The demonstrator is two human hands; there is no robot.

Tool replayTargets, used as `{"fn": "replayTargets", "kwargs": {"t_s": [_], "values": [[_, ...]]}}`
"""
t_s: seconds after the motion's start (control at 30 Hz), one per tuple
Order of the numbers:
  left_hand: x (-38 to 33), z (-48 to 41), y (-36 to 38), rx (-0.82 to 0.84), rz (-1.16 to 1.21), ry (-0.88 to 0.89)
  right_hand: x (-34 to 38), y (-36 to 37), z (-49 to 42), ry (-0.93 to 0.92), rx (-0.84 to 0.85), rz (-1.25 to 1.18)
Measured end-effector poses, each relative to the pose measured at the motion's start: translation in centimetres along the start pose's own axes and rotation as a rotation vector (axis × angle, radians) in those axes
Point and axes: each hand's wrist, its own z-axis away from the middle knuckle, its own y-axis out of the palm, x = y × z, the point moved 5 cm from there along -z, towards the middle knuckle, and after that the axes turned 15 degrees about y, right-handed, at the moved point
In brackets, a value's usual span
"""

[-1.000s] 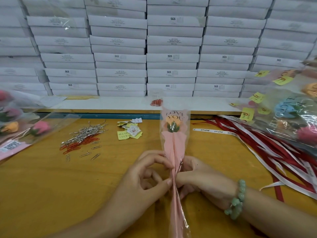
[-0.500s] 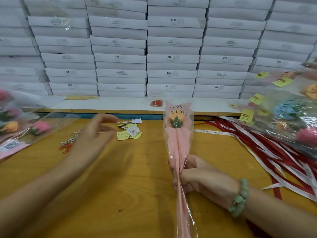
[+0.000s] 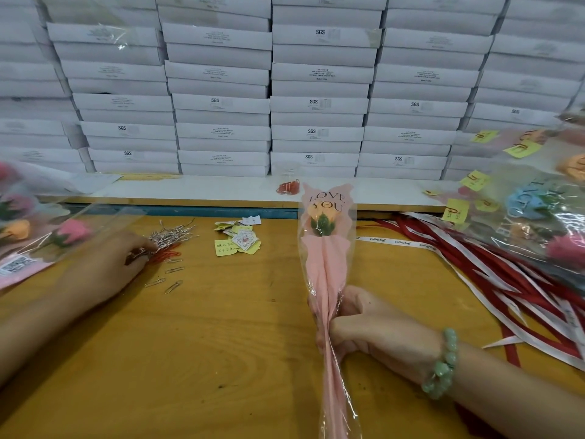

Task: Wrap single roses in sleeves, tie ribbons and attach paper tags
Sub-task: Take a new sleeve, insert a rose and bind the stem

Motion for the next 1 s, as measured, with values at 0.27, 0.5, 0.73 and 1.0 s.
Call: {"fn": "replayTargets", "kwargs": {"t_s": [0.27, 0.5, 0.73, 1.0], "values": [[-0.2, 0.1, -1.0, -0.158, -0.033, 0.116, -0.1, 0.0, -0.1, -0.039, -0.001, 0.012], [-0.1, 0.7, -1.8, -0.326, -0.058, 0.087, -0.3, -0.1, -0.2, -0.044, 0.019, 0.018], [-0.9, 0.6, -2.5, -0.377, -0.055, 0.119, -0.3, -0.2, -0.4, -0.047, 0.027, 0.025], [-2.0, 0.8, -3.0, -0.42, 0.011, 0.117, -0.3, -0.2, -0.3, -0.039, 0.036, 0.035]]}}
